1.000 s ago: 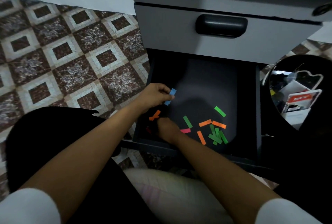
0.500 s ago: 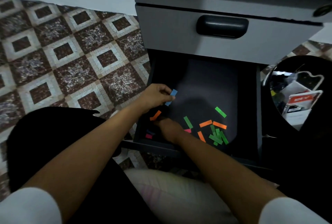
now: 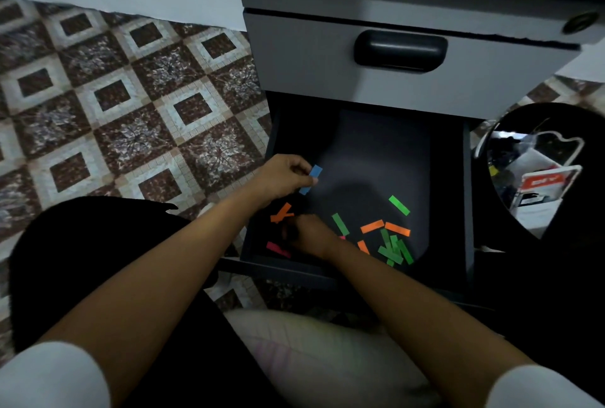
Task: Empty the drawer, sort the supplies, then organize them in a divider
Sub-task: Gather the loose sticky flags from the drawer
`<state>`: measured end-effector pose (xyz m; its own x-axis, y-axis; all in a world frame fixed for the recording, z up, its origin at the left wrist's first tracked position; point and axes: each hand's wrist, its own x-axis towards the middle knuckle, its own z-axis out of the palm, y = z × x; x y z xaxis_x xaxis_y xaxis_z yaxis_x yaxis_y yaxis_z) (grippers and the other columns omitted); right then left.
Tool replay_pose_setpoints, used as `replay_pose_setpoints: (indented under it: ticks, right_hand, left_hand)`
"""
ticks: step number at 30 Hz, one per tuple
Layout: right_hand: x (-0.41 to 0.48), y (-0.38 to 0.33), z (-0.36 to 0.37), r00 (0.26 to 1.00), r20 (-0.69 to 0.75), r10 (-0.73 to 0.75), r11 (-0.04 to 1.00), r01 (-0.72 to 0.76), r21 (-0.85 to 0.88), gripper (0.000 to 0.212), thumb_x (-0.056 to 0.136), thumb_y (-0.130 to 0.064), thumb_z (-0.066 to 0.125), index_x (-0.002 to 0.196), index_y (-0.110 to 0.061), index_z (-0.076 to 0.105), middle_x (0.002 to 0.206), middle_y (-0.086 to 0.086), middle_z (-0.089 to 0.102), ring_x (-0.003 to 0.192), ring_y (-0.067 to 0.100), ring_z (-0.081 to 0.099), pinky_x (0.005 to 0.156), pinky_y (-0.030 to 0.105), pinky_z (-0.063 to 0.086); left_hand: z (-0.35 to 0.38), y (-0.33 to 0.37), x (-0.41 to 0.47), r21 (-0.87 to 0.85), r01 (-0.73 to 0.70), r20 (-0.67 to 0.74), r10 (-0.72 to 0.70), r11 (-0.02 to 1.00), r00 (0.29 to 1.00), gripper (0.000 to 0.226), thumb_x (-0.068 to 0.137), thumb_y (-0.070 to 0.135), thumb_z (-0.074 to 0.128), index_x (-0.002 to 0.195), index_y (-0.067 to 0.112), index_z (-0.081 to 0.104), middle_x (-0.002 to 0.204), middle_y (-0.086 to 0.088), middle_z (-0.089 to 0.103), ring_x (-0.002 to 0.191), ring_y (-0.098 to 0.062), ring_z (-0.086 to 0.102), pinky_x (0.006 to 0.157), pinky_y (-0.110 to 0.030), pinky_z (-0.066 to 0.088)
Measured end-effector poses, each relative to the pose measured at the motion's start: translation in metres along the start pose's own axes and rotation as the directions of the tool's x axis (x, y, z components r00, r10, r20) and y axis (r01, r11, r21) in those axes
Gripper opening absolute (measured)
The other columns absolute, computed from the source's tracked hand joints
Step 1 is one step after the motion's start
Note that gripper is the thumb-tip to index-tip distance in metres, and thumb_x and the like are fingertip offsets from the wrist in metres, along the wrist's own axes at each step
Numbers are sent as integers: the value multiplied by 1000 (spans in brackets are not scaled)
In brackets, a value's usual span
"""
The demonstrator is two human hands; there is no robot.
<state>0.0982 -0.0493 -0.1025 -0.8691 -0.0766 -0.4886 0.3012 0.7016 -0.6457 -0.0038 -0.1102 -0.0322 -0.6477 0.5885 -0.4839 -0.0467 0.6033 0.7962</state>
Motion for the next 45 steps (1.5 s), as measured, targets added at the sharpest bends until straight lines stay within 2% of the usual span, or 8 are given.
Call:
replay_pose_setpoints:
  ticks: [6, 11, 14, 21, 24, 29, 34, 45]
  right_hand:
    - [-14, 30, -26, 972, -170, 164, 938, -100, 333, 17, 84, -6, 66, 98, 2, 65, 93, 13, 65, 83, 17, 58, 63, 9, 42]
    - [-24, 62, -49, 845, -440, 303, 865, -51, 498, 6, 81, 4, 66, 83, 7, 70, 89, 20, 69, 79, 17, 58, 68, 14, 45]
    - [-28, 76, -60, 803, -470, 366, 880, -134, 456, 8, 83, -5, 67, 86, 2, 71, 91, 14, 70, 81, 14, 58, 60, 8, 40]
    - [-27, 85, -71, 829, -503, 246, 963, -148, 227, 16, 83, -3, 66, 97, 3, 70, 103, 16, 69, 98, 25, 63, 77, 10, 36]
    - [-31, 86, -70, 808, -556, 195, 979, -129, 157, 18, 84, 0, 64, 101, 3, 69, 106, 18, 68, 99, 28, 63, 79, 11, 36]
    - [-38, 85, -61, 724, -606, 330, 943, -285, 174, 17, 92, -13, 56, 101, 0, 63, 102, 17, 65, 90, 27, 62, 72, 23, 42]
    - [-44, 74, -42, 773, -546, 323, 925, -380, 8, 33, 90, -29, 59, 108, -2, 57, 112, 16, 55, 99, 31, 56, 83, 37, 47]
    - [-47, 75, -39, 801, -523, 290, 931, -363, -40, 23, 93, -18, 51, 108, -2, 57, 114, 14, 53, 102, 27, 53, 86, 34, 46]
  left_hand:
    - [5, -2, 7, 47, -3, 0, 3, 999, 1000, 8, 82, 13, 71, 83, 13, 62, 69, 3, 58, 60, -5, 52, 53, -13, 43]
    - [22, -10, 16, 183, -18, 48, 9, 983, 999, 10, 81, 12, 71, 87, 7, 64, 65, 5, 55, 59, -5, 51, 56, -16, 39]
    - [35, -16, 19, 280, -21, 104, -9, 960, 995, 9, 80, 10, 72, 79, 10, 63, 67, 3, 57, 60, -5, 52, 53, -9, 39]
    - [51, -28, 21, 530, -80, 198, -31, 844, 980, 23, 83, 13, 69, 103, 2, 65, 106, -11, 65, 99, -24, 60, 75, -23, 42]
    - [52, -32, 22, 536, -84, 188, -22, 840, 982, 25, 82, 11, 69, 104, 3, 61, 106, -12, 64, 96, -24, 60, 75, -24, 43]
    - [51, -36, 22, 570, -148, 182, 52, 808, 982, 18, 84, 12, 65, 100, 3, 61, 102, -12, 64, 93, -23, 60, 76, -29, 46]
    - [50, -40, 23, 588, -191, 160, 118, 786, 980, 20, 84, 13, 65, 100, 3, 62, 102, -13, 64, 96, -25, 60, 78, -28, 43]
    - [49, -42, 18, 643, -209, 132, 163, 737, 978, 29, 87, 19, 62, 111, 5, 57, 115, -12, 52, 101, -27, 56, 85, -34, 47]
